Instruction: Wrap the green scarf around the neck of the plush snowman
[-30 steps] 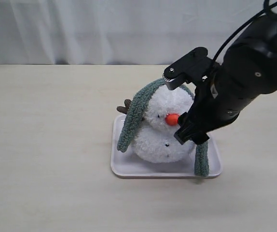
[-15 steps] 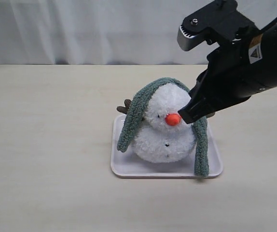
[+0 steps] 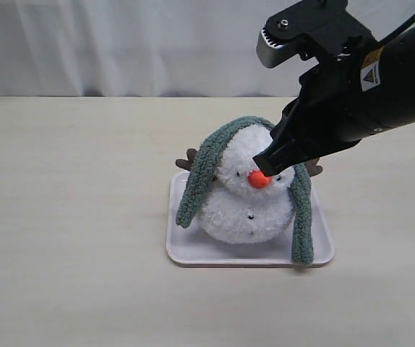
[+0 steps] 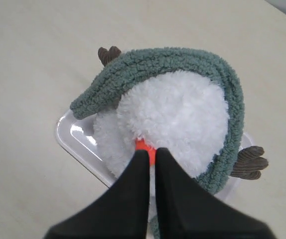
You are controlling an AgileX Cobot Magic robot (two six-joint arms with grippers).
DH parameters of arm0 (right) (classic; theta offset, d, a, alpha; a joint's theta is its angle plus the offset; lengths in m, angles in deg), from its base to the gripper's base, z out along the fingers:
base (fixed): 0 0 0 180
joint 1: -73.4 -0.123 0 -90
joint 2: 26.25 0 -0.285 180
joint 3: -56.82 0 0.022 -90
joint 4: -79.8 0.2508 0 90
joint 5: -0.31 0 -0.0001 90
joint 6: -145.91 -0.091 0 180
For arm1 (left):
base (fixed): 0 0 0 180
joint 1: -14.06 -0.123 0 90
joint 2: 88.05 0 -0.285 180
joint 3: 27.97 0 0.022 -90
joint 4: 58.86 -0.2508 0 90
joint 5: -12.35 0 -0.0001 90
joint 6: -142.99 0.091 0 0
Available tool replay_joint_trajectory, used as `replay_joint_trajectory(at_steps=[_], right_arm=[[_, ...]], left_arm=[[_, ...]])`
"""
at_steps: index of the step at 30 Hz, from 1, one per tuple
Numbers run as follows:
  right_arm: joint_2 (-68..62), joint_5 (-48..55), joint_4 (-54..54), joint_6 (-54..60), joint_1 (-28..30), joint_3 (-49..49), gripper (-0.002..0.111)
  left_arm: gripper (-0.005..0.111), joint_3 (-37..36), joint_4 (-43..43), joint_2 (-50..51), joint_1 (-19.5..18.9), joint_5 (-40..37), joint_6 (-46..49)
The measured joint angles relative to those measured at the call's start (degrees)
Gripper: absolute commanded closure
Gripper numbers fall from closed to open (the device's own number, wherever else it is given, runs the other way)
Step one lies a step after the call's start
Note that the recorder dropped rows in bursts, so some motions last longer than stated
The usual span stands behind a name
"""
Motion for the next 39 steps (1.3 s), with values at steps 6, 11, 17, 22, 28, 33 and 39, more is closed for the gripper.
replay_joint_trajectory(at_steps=[6, 11, 17, 22, 28, 33, 39], right_arm=[[2.0, 1.0, 0.0, 0.1, 0.0, 0.0, 0.104], [4.9, 1.0, 0.5, 1.9, 0.0, 0.0, 0.104], [9.2, -1.0, 0.7, 2.8, 0.0, 3.9, 0.104], [13.0, -3.8, 0.8, 2.9, 0.0, 6.5, 0.104], [16.3, -4.6, 0.8, 3.1, 0.0, 6.8, 0.104], [16.9, -4.7, 0.8, 3.1, 0.0, 6.8, 0.104], [16.7, -5.7, 0.8, 3.2, 0.0, 6.8, 0.104]], left_arm=[[0.107, 0.0, 0.0, 0.0, 0.0, 18.9, 0.0], [0.107, 0.0, -0.3, 0.0, 0.0, 31.3, -7.6], [0.107, 0.0, -0.4, 0.0, 0.0, 33.9, -28.7], [0.107, 0.0, -1.1, 0.0, 0.0, 34.0, -31.9], [0.107, 0.3, -7.5, 0.0, 0.0, 32.4, -43.4], [0.107, 7.5, -31.9, 3.6, 0.0, 27.8, -60.3], [0.107, 15.6, -56.7, 18.5, 0.0, 33.8, -76.7]])
